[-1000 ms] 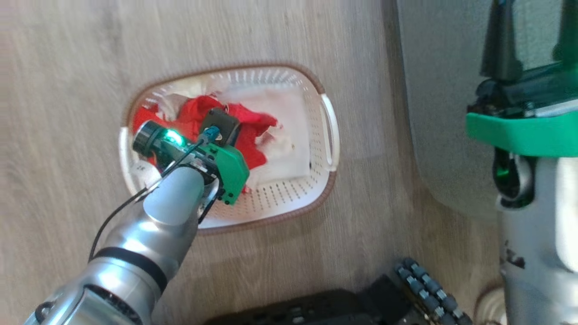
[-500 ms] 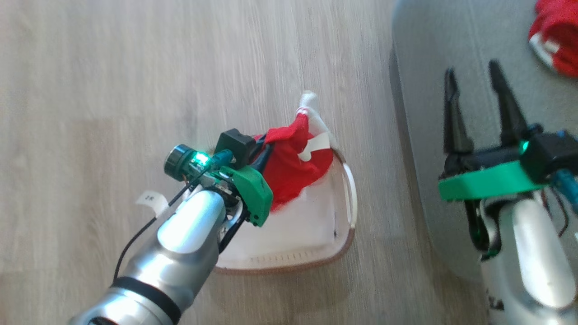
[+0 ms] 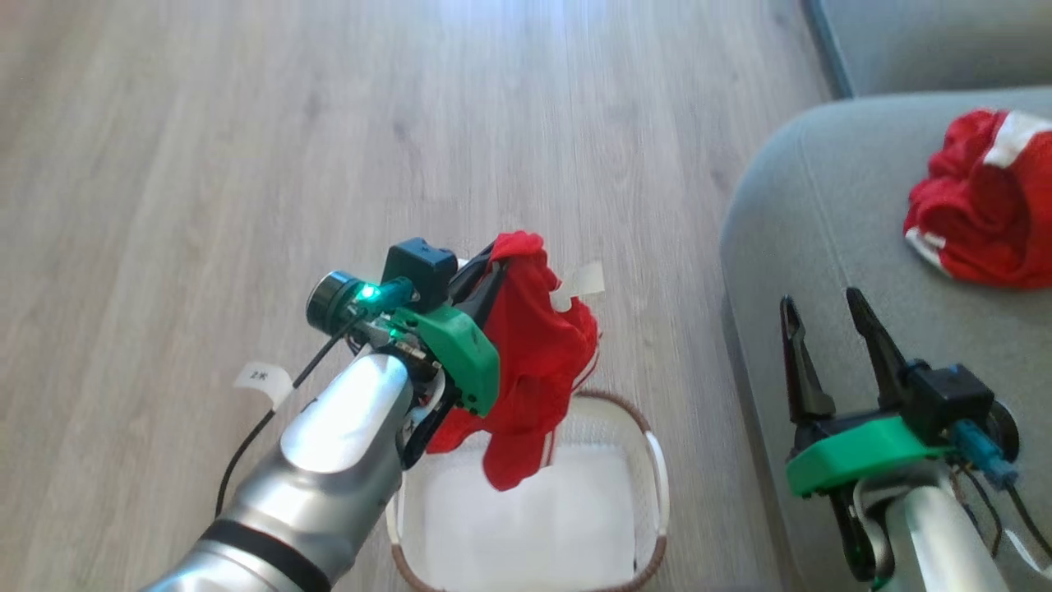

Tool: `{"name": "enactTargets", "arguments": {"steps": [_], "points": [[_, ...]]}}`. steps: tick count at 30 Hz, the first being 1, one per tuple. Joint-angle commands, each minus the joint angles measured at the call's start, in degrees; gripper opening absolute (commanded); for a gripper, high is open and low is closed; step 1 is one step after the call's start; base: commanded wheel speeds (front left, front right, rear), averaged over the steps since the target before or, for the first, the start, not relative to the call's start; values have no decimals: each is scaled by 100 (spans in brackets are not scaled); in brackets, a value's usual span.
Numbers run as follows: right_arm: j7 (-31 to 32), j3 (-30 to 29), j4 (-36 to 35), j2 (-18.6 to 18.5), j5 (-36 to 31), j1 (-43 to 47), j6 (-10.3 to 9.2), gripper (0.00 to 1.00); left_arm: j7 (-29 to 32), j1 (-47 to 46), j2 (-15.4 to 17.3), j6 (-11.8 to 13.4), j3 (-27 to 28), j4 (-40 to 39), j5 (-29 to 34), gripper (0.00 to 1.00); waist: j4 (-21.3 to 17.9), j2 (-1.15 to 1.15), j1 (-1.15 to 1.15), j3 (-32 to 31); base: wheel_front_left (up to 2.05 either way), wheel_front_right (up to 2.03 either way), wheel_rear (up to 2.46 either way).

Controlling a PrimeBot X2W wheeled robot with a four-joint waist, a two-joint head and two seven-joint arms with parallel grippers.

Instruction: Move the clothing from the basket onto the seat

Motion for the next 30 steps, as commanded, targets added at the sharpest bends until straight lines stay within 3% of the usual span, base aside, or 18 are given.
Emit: {"name": "enactTargets", "arguments": {"steps": [1, 17, 30], "points": [[-37, 145, -162, -7, 31, -129, -2, 100, -5, -208, 110, 55, 253, -230, -41, 0, 114, -1, 1, -313, 0, 0, 0], [-37, 406, 157, -7, 10, 85, -2, 100, 442, -766, 36, 150, 237, -967, -231, 0, 254, -1, 1, -873, 0, 0, 0], [-37, 807, 676, -7, -151, -267, -2, 100, 520, -1088, -36, 240, -59, -1450, -399, 0, 299, -1, 1, -1005, 0, 0, 0]]}}
